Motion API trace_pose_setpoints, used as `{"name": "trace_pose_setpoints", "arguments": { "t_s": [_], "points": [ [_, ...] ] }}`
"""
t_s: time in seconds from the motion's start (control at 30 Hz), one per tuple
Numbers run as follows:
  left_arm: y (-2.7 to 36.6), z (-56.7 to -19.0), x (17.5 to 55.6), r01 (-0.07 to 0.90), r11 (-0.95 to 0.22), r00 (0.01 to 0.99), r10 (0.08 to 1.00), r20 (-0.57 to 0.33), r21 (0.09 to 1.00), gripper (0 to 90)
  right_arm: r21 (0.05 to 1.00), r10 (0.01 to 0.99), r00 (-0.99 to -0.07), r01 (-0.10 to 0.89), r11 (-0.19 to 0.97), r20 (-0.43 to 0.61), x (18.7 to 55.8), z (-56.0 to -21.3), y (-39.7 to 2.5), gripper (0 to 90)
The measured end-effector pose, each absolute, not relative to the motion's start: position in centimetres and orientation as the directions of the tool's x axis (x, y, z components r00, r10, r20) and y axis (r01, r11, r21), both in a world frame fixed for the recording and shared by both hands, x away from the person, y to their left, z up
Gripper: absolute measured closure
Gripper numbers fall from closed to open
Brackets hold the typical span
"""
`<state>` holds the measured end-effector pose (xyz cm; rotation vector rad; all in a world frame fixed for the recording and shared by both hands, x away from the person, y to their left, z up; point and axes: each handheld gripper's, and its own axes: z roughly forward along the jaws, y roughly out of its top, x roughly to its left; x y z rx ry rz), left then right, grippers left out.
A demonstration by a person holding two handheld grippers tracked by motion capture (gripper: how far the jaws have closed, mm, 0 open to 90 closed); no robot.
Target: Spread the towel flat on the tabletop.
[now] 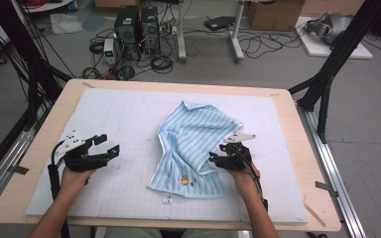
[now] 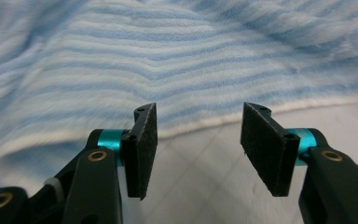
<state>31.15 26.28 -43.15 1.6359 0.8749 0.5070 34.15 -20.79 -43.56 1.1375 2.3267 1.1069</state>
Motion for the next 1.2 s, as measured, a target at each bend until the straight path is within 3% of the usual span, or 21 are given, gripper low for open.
{"name": "trace_pose_setpoints", "arguments": {
  "t_s": [0.07,0.27,0.47,0.77,0.83,0.87,0.97,1.1,1.2],
  "points": [
    [26.2,-43.2,31.1,0.274,-0.067,0.63,0.766,-0.127,0.959,27.9,0.744,0.774,-0.632,0.536,0.399,0.041,35.2,-44.0,-20.0,50.5],
    [26.2,-43.2,31.1,0.275,-0.068,0.631,0.766,-0.127,0.959,27.9,0.691,0.765,-0.643,0.544,0.476,-0.021,37.1,-43.9,-18.8,84.5],
    [26.1,-43.2,31.1,0.275,-0.07,0.634,0.763,-0.126,0.959,27.9,0.659,0.814,-0.56,0.555,0.508,-0.156,39.1,-43.5,-18.8,85.9],
    [25.9,-43.3,31.1,0.28,-0.071,0.641,0.756,-0.132,0.957,28.0,0.722,0.927,-0.302,0.587,0.366,-0.224,42.4,-43.0,-20.6,85.8],
    [25.8,-43.3,31.1,0.279,-0.07,0.644,0.754,-0.133,0.958,28.0,0.737,0.943,-0.291,0.599,0.312,-0.162,42.5,-43.2,-21.0,79.6],
    [25.8,-43.4,31.1,0.281,-0.071,0.644,0.753,-0.134,0.957,28.0,0.756,0.947,-0.296,0.591,0.282,-0.122,42.3,-43.3,-21.2,70.8],
    [25.8,-43.4,31.2,0.285,-0.072,0.646,0.752,-0.136,0.956,28.0,0.774,0.942,-0.32,0.57,0.276,-0.1,41.6,-42.9,-21.3,63.2],
    [25.7,-43.4,31.1,0.287,-0.081,0.656,0.743,-0.134,0.955,28.0,0.801,0.932,-0.363,0.555,0.226,-0.011,39.7,-42.4,-22.2,41.1],
    [25.5,-43.4,31.2,0.29,-0.077,0.666,0.732,-0.144,0.954,27.3,0.808,0.911,-0.412,0.542,0.23,0.017,37.5,-41.8,-22.9,36.1]
  ]
}}
